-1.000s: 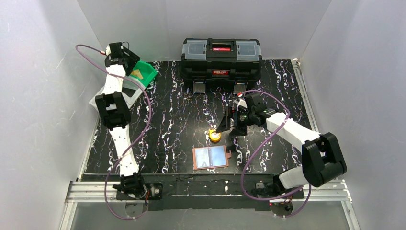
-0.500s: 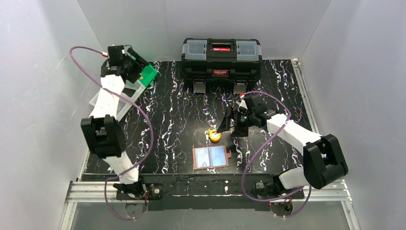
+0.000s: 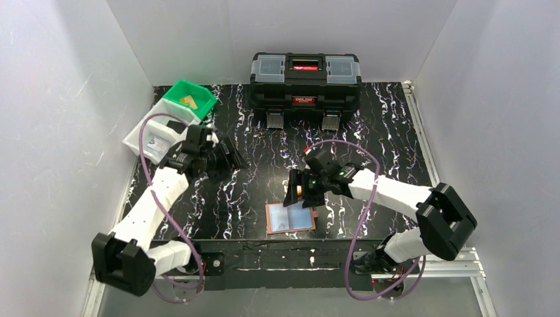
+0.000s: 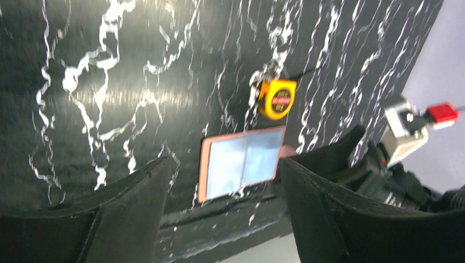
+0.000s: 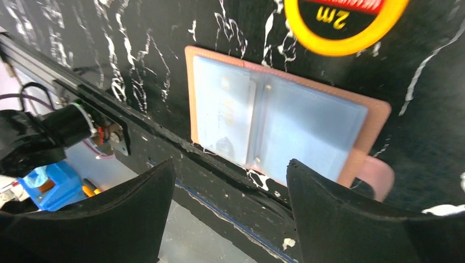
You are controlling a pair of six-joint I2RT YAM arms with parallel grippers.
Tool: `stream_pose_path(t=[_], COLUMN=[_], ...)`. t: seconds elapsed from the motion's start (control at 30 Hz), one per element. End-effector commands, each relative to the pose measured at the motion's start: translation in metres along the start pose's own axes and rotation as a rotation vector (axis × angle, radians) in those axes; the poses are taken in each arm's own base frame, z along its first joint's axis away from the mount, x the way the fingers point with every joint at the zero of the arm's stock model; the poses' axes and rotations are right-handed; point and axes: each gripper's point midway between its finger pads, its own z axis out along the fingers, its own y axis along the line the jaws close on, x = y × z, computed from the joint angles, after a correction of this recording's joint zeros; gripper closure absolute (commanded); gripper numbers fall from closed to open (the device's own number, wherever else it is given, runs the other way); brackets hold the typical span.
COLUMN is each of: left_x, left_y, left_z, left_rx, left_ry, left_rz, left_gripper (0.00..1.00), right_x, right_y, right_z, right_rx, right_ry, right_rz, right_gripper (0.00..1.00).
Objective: Take the credit cards out of the card holder
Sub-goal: Remove the credit card from the card holder.
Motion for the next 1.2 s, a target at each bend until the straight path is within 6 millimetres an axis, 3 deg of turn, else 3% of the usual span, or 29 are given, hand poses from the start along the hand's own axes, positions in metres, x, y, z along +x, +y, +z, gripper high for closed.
stream_pose_path(t=[0.0, 0.13, 0.43, 0.63, 0.83, 0.93, 1.17], left_x=[0.053, 0.077, 0.098, 0.104, 0.102, 0.103, 0.103], left_y=[0.016, 0.034, 0.039, 0.043, 0.042, 0.043, 0.043], left_z=[-0.016, -0.01, 0.005, 0.011, 0.013, 0.016, 0.021], left_rx=[0.024, 0.012, 0.06, 0.057, 0.056, 0.052, 0.044], left_ry=[0.097, 0.145, 0.212, 0.238, 0.245, 0.253, 0.266], left_rz=[0.051, 0.044, -0.009, -0.016, -0.01, -0.011, -0.021], left_gripper=[0.27, 0.27, 0.27, 0.27, 0.27, 0.27, 0.28], right_x=[0.005, 0.015, 0.026, 0.04, 0.039, 0.037, 0.047], right_y=[0.009, 0.007, 0.017, 0.009, -0.006, -0.003, -0.004], right_z=[0.022, 0.038, 0.053, 0.065, 0.063, 0.06, 0.076], right_rx=[0.075, 0.163, 0.24, 0.318, 0.4, 0.395, 0.405], right_ry=[-0.021, 0.0, 0.044, 0.111, 0.099, 0.091, 0.16], right_rz=[0.015, 0.014, -0.042, -0.048, -0.045, -0.061, -0.086], right_gripper=[0.22, 0.27, 0.31, 0.34, 0.35, 0.34, 0.29])
